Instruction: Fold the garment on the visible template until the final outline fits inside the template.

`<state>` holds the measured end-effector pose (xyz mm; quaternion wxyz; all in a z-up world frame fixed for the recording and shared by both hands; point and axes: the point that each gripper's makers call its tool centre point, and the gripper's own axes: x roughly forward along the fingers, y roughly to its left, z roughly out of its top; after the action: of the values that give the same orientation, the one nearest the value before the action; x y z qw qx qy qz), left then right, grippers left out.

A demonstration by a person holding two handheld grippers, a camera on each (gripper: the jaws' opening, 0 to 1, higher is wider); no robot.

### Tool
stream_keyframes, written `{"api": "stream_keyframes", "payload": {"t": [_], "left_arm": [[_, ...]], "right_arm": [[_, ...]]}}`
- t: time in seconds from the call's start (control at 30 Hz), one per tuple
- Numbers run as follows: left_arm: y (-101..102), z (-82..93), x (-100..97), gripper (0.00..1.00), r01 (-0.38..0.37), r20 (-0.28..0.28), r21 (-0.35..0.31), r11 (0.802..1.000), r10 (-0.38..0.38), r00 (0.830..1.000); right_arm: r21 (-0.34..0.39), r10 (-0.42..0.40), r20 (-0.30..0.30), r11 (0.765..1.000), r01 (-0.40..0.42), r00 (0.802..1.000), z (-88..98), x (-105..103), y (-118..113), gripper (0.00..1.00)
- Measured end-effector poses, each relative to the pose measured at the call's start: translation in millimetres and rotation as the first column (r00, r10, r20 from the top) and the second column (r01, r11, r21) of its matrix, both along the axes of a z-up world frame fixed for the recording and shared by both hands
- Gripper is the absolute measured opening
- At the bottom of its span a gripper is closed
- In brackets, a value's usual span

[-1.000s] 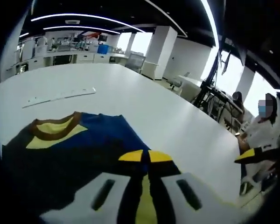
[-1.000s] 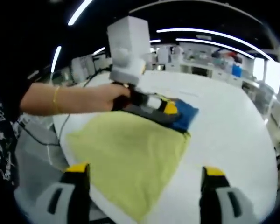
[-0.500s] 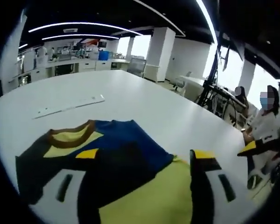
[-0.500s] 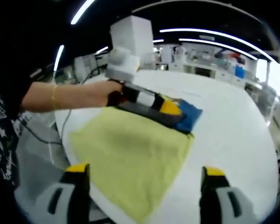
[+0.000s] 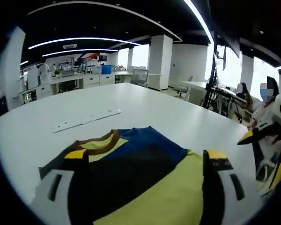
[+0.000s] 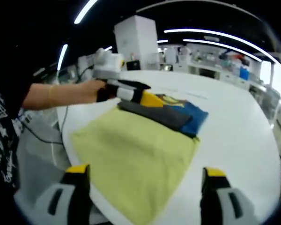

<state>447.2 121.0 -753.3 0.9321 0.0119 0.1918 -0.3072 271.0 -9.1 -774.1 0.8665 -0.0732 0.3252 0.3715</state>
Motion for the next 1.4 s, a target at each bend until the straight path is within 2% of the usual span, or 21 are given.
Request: {"api": "stream_keyframes", "payload": {"t": [0.23,0.47,0.63,0.73,0.8,1.0,1.17,1.3,1.4], "left_arm": [[36.5,3.4,-8.3,0.94,-0.03,0.004,0.025,0.999,0.03,1.0],[74.3,13.6,-10.4,0.83,-0.08,0.03,0.028,0.996,0.079,0.996],[97.5,14.5,-14.1,0.79,-0.108,0.045,0.052,0.993,0.106,0.993],[115.3,11.8,-16.1,0.76,-0.139,0.026,0.047,0.989,0.138,0.99],[120.1,12.1,-17.4,0.72,-0.151,0.025,0.042,0.988,0.15,0.988],[147.5,3.5,-26.2,0.6,-0.173,0.018,0.08,0.982,0.172,0.985],[160.4,-6.6,-36.1,0.44,-0.174,-0.015,0.098,0.98,0.177,0.984],[173.6,-14.8,-39.8,0.37,-0.174,-0.019,0.144,0.974,0.178,0.984],[177.8,-15.2,-40.1,0.33,-0.185,-0.017,0.149,0.971,0.19,0.982]], "right_arm": [[-0.006,0.014,0.0,1.0,-0.014,1.0,-0.4,0.2,2.2,0.99],[-0.01,0.036,-0.001,0.999,-0.036,0.999,-0.8,0.6,5.3,0.99],[-0.01,0.048,-0.006,0.999,-0.048,0.999,-1.9,-1.1,8.2,0.99],[-0.011,0.053,-0.009,0.999,-0.053,0.999,-2.8,-1.6,9.8,0.99],[-0.014,0.058,-0.011,0.998,-0.058,0.998,-3.7,-1.8,10.3,0.99],[-0.012,0.065,-0.014,0.998,-0.065,0.998,-3.1,-3.8,12.6,0.99],[-0.02,0.066,-0.025,0.998,-0.067,0.997,-4.9,-4.7,11.7,0.99],[-0.023,0.07,-0.03,0.997,-0.071,0.997,-5.4,-5.2,12.1,0.99],[-0.025,0.075,-0.03,0.997,-0.076,0.997,-4.9,-5.3,12.8,0.99]]}}
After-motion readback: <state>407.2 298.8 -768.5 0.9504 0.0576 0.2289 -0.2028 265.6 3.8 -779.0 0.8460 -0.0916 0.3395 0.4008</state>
